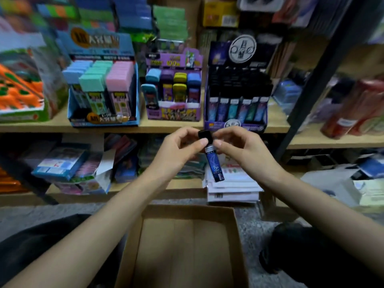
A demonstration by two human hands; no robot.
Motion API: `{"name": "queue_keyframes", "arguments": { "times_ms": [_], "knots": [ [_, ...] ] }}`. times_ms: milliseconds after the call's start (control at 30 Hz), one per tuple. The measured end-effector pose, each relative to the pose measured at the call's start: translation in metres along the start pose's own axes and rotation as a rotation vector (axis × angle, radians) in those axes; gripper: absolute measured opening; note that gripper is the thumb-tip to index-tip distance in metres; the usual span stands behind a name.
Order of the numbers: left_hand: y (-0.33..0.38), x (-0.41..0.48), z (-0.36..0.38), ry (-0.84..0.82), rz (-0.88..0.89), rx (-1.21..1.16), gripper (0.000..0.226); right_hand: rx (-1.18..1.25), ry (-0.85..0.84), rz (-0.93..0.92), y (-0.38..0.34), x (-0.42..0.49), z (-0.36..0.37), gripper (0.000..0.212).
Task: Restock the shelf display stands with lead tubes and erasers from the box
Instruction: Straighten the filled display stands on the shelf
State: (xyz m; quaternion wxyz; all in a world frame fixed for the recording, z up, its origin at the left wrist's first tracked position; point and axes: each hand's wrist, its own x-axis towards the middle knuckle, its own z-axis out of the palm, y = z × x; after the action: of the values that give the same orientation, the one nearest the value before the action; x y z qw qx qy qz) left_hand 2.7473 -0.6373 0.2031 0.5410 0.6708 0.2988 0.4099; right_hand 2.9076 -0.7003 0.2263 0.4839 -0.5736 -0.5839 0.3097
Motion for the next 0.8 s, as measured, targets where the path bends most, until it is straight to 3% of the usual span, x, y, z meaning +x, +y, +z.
{"name": "queue_keyframes", "arguments": {
  "times_ms": [200, 333, 433, 533, 800],
  "knots": [
    [0.011, 0.047, 0.012, -0.08, 0.023, 0.002, 0.011, -0.056, -0.001, -0.05, -0.006, 0.028, -0.029, 0.016],
    [0.001, 0.079, 0.009, 0.009, 0.108, 0.275, 0.021, -0.007, 0.249, -0.107, -0.008, 0.057, -0.074, 0.015],
    [-0.012, 0.094, 0.001, 0.129, 0.033, 0.445, 0.041, -0.033, 0.376, -0.144, -0.01, 0.074, -0.108, 0.014],
    [-0.024, 0.1, -0.002, 0.119, 0.003, 0.633, 0.057, -0.122, 0.401, -0.158, 0.0, 0.082, -0.122, 0.016],
    [-0.035, 0.103, 0.009, 0.071, 0.018, 0.678, 0.055, -0.141, 0.317, -0.122, 0.03, 0.085, -0.112, 0.014]
  ]
}}
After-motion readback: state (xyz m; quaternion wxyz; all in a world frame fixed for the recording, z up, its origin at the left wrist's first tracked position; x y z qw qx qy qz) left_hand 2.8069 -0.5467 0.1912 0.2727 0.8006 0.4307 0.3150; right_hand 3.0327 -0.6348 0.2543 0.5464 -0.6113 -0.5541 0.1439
